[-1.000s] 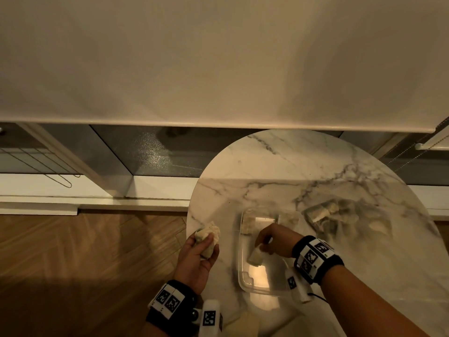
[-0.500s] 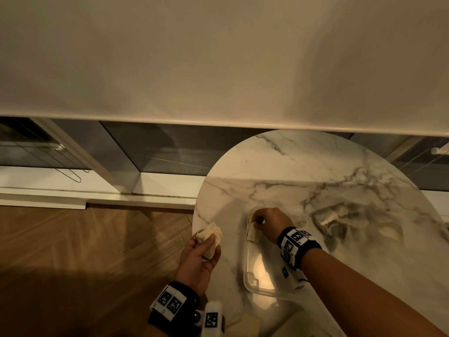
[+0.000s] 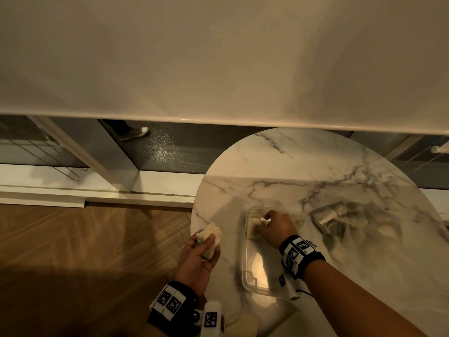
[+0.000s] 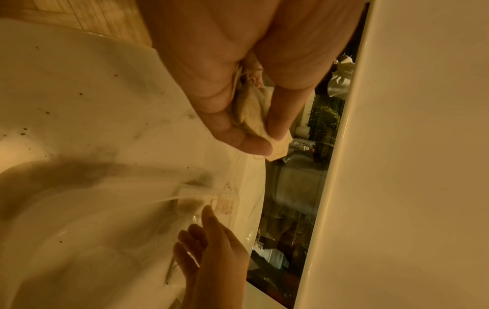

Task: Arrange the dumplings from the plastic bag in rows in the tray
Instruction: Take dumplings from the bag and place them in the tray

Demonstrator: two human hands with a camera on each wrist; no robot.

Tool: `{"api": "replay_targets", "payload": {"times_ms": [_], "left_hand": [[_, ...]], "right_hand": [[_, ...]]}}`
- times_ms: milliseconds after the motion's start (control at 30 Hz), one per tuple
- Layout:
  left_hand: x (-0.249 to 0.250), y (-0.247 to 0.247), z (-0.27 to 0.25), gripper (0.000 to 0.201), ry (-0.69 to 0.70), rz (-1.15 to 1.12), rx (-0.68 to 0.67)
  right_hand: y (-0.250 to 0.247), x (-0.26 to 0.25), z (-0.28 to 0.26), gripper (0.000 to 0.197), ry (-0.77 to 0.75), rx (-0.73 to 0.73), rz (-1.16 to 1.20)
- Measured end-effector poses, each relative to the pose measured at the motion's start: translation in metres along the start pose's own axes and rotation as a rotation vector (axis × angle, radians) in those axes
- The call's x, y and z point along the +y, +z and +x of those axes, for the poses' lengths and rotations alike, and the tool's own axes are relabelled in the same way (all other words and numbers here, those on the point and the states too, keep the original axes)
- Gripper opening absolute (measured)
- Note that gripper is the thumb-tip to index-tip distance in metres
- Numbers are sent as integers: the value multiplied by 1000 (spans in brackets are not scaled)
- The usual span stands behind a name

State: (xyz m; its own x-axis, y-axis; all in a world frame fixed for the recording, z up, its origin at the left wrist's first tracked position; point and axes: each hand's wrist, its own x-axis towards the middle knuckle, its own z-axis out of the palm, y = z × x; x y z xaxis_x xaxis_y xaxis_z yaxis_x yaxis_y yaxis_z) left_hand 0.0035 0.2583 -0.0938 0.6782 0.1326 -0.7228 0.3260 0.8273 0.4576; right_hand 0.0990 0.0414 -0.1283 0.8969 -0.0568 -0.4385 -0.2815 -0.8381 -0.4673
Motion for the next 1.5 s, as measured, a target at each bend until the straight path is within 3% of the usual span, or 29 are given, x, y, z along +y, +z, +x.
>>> {"api": "replay_targets", "payload": {"times_ms": [133,333,500,667,800,967,1033,1200,1500], "left_hand": [[-1,5,-2,49,-14,20,-20],[0,9,-5,54,-17,20,-42],[0,9,-6,54,-14,37,-40],[-3,11,-6,26,-31,39,-41],[-6,17,-8,17,-61,18,-60],[-12,23,-10,26,-48,58,-100],[-14,25,-10,30,-34,82,-123],[-17,30,-16,31,-19,111,-177],[-16,30,-20,32,2,153,-170]], "right_hand": [[8,-3,1,47,36,-95,-35],[7,-12,1,33,-10,-95,18],[3,-11,-2,42,35,-105,11],[-6,-10,-12,40,66,-79,57],[-20,-29,-40,18,-72,-77,244],[-34,-58,-83,36,-247,-233,395],[-29,-59,-89,37,-262,-210,367],[-18,-53,-89,36,-188,37,348],[-20,-58,-104,17,-120,-77,567]]}}
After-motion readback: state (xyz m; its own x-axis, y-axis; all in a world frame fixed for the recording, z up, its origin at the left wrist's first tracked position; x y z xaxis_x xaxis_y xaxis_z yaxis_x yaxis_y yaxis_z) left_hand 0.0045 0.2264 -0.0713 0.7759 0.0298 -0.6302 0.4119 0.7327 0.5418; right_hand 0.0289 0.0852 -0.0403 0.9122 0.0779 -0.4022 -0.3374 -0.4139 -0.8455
